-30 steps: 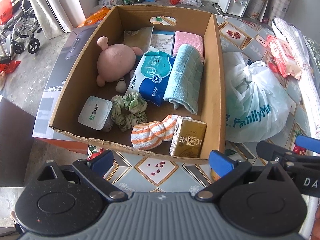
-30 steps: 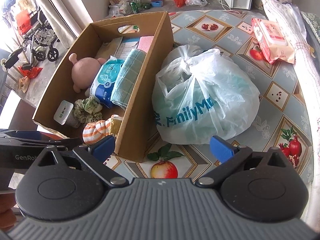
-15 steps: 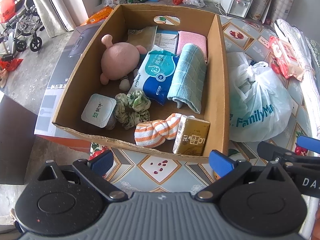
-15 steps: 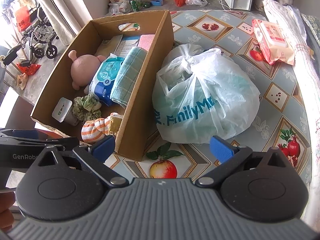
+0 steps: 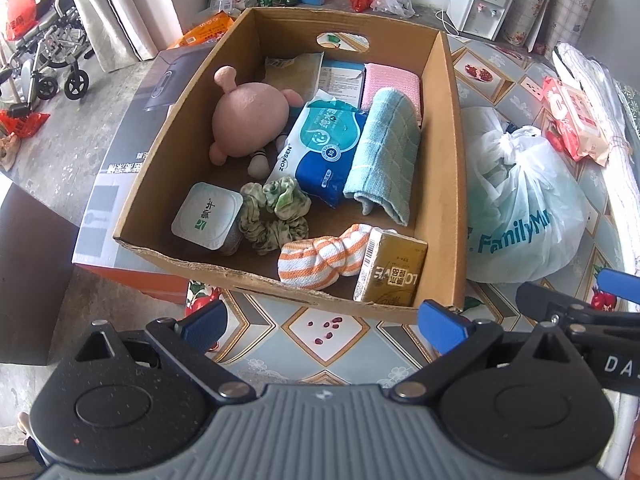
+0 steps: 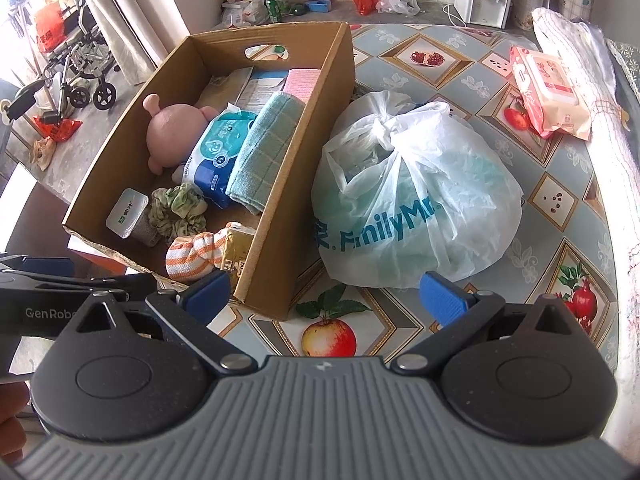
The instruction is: Organize soft objects
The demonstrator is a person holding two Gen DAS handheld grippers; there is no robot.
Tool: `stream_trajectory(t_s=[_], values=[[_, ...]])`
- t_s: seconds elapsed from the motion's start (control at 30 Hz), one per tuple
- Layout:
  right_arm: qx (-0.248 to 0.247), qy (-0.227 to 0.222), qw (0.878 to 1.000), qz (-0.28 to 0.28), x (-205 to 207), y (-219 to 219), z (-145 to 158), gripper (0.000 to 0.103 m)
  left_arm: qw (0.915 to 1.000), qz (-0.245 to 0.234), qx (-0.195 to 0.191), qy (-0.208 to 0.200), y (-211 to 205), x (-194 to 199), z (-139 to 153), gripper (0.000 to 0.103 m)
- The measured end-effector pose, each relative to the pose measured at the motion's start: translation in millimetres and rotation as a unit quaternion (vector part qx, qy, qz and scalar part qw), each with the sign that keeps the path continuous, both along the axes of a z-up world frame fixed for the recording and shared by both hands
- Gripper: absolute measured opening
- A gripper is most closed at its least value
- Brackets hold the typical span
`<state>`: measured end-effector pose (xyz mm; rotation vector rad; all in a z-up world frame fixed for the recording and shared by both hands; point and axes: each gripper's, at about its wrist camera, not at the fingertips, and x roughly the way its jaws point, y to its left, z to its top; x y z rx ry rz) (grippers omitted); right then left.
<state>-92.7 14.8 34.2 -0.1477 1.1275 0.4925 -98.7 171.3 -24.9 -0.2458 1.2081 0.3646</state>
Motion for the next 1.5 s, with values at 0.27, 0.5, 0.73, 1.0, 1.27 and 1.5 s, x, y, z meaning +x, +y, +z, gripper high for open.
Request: stream_trajectory(t_s=[0.27, 0.5, 0.73, 1.0, 1.27, 1.5], values=[[-0.006, 0.000, 1.000, 0.010, -2.7, 5.9, 2.1, 0.101, 1.0000, 0.001, 0.002, -0.002, 3.1, -4.1, 1.3, 0.102], [-0.013, -0.006, 1.000, 0.016, -1.8, 10.1, 4.6, 0.101, 1.0000, 0.002, 0.003, -0.002, 5.5, -3.8, 2.2, 0.102], [-0.017, -0.006, 1.000, 0.016, -0.3, 10.9, 5.7, 0.101, 1.0000, 0.001, 0.002, -0.002, 5.9, -3.1, 2.1, 0.102], [-0.017, 0.000, 1.000, 0.013, -0.7, 12.1, 3.1, 0.101, 1.0000, 0.001, -0.002, 0.000, 7.0, -1.6, 0.2, 0.102], [-0.018, 0.002, 1.000, 0.013, -1.0, 13.4, 0.6, 0.101, 1.0000, 0.001, -0.001, 0.003, 7.9, -1.8, -1.7, 0.102], [-0.019, 0.003, 1.000, 0.013, -0.6, 13.7, -0.2, 0.101, 1.0000, 0.002, -0.001, 0.003, 8.6, -1.7, -2.6, 0.102]])
